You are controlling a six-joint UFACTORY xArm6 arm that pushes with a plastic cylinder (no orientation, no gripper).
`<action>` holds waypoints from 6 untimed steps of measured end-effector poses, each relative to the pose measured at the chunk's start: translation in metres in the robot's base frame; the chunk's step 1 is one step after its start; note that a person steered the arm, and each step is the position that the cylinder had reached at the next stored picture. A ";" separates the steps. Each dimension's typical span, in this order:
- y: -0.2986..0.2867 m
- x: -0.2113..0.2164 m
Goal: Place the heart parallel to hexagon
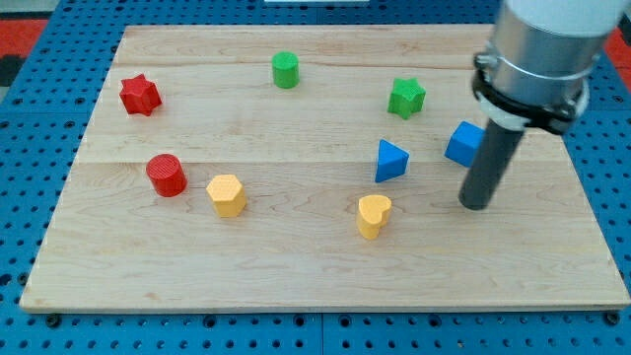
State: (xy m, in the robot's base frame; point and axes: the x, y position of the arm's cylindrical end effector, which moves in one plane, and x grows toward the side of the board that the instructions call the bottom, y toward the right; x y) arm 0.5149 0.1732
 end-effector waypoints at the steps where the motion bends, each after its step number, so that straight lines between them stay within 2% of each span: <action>1: -0.032 0.027; 4: -0.180 -0.025; 5: -0.171 -0.037; 6: -0.171 -0.073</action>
